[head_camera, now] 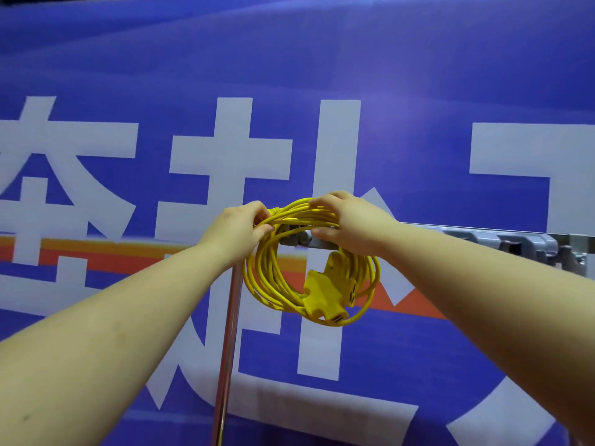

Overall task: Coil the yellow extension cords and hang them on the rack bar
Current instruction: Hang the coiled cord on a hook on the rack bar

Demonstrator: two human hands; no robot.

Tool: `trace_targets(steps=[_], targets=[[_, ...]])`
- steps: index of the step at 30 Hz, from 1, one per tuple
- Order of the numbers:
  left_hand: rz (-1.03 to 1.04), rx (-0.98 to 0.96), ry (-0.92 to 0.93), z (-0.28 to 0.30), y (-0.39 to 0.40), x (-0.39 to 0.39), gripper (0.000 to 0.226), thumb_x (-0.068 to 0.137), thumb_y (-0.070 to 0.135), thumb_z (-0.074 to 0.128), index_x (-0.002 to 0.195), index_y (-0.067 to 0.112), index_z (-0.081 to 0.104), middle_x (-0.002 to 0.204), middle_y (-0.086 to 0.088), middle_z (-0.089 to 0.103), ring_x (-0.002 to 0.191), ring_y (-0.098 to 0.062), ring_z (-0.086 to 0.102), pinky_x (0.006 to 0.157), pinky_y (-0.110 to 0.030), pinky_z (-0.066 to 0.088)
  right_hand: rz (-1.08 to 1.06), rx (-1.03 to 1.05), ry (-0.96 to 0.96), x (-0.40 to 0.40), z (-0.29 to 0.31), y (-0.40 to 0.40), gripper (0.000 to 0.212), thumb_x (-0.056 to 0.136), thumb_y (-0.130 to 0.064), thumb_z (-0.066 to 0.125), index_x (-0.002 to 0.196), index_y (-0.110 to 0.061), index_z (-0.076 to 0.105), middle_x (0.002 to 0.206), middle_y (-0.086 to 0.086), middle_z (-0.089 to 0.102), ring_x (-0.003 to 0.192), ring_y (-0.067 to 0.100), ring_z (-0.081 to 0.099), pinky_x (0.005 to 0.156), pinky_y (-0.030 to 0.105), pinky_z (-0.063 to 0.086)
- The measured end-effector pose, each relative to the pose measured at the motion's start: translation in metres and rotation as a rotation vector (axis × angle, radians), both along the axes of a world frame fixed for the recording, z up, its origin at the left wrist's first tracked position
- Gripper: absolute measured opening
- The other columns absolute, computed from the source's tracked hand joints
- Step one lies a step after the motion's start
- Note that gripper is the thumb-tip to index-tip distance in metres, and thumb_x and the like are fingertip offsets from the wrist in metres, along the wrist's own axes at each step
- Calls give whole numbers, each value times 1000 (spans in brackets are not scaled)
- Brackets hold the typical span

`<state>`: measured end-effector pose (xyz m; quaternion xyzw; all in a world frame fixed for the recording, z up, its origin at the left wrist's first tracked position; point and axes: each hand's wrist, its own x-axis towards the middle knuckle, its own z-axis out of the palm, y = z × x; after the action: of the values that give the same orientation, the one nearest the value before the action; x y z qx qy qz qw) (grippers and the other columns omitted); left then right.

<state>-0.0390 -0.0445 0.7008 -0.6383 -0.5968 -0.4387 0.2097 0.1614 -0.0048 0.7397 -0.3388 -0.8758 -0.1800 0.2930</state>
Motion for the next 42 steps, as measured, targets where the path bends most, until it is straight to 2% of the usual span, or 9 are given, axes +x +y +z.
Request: trace_targets(steps=[6,9,13,19,23,27,32,37,42], targets=[[-205,47,-288,5,8,-7,16,87,25,64,100,16,61,91,-4,66,80,-16,65,74,-30,54,27,112,17,-13,-1,6,57,82,-31,70,131,-23,42,133,3,47,112,23,51,82,29,46],[-197,107,-323,5,14,-9,12,86,24,66,95,17,61,90,-1,64,85,-18,63,73,-30,52,-13,220,21,-20,-4,11,48,87,-32,64,129,-23,44,130,3,49,107,24,54,79,29,47],[-104,189,-166,-4,19,-8,12,87,30,63,95,20,62,92,2,62,86,-16,58,70,-28,49,-69,362,1,-22,-1,16,34,92,-38,53,121,-20,48,122,5,54,97,28,58,73,31,45],[-26,268,131,-15,22,-7,41,81,43,65,113,18,56,107,2,58,90,-17,58,73,-32,53,-83,471,-58,-22,-3,24,29,96,-39,45,114,-16,48,114,7,56,85,30,59,63,28,39],[-56,299,90,-3,23,-3,21,88,32,61,104,17,63,98,-1,64,88,-19,60,75,-32,53,-77,438,1,-22,-4,27,30,95,-39,47,116,-18,50,114,5,57,90,27,58,65,28,40],[-243,187,-192,6,25,-6,16,86,31,65,96,20,68,89,3,67,88,-15,63,79,-30,53,-42,402,36,-21,-4,30,43,95,-42,47,136,-32,42,130,1,54,105,25,59,79,35,52],[-415,73,-448,9,31,-8,17,85,25,65,100,17,69,98,-3,69,97,-20,64,89,-38,53,-56,493,-89,-20,-6,37,47,98,-40,39,144,-35,31,139,2,47,111,27,57,80,35,53],[-488,73,-487,-2,41,-6,30,92,23,56,121,17,62,114,-4,65,108,-18,60,95,-35,50,-40,525,-90,-16,-8,44,43,98,-39,40,140,-36,39,136,7,47,113,31,53,77,40,51],[-316,213,-298,-25,51,-7,35,98,28,43,131,24,53,112,3,59,105,-12,55,88,-26,46,-15,515,-72,-17,-13,46,41,97,-39,40,138,-39,41,137,7,43,117,28,44,76,38,49]])
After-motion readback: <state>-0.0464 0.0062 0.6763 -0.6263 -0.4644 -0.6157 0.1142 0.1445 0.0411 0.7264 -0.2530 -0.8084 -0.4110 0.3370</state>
